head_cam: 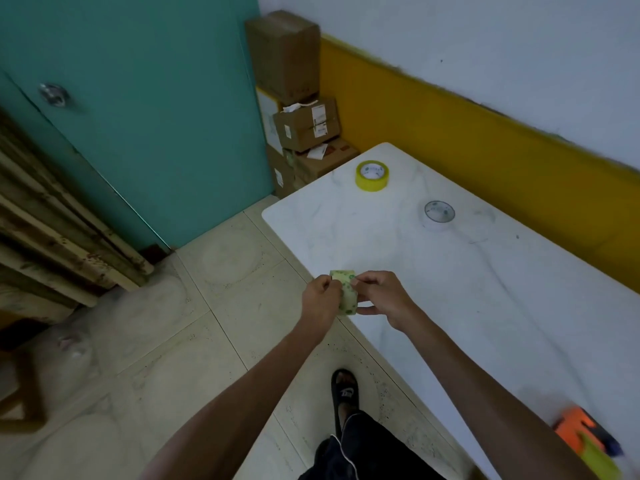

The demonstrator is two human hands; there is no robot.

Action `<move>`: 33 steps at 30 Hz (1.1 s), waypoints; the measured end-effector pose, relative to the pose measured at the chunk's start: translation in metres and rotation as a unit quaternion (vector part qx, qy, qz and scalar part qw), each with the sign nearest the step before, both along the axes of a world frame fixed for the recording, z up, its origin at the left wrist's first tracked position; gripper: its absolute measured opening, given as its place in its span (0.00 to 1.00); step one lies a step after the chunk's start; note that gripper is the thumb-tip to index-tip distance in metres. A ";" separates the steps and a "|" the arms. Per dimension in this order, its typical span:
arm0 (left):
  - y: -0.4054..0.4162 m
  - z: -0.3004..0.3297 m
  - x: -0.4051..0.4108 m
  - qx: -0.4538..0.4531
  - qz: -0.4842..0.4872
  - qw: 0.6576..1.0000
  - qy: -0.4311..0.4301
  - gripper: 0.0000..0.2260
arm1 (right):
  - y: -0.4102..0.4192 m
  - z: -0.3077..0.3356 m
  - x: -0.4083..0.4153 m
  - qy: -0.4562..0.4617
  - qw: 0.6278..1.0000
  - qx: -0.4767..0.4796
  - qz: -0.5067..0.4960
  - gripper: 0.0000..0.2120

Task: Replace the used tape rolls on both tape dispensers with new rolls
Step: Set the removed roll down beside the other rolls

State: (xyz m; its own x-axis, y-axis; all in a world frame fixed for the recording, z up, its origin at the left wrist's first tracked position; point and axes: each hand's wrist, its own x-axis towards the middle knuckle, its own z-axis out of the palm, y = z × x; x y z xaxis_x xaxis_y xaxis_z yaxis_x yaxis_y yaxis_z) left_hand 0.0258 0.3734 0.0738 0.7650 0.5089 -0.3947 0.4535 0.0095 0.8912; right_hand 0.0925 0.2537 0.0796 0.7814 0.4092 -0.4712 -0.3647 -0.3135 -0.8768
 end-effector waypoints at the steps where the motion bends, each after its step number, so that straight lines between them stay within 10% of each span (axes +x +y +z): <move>1: 0.004 -0.001 0.010 0.000 -0.005 1.000 0.001 0.10 | 0.003 -0.002 0.011 0.001 1.000 0.000 0.000 0.08; 33: 0.031 -0.032 0.323 0.058 -0.247 0.964 0.074 0.08 | 0.012 -0.051 0.261 0.066 0.970 0.041 -0.231 0.08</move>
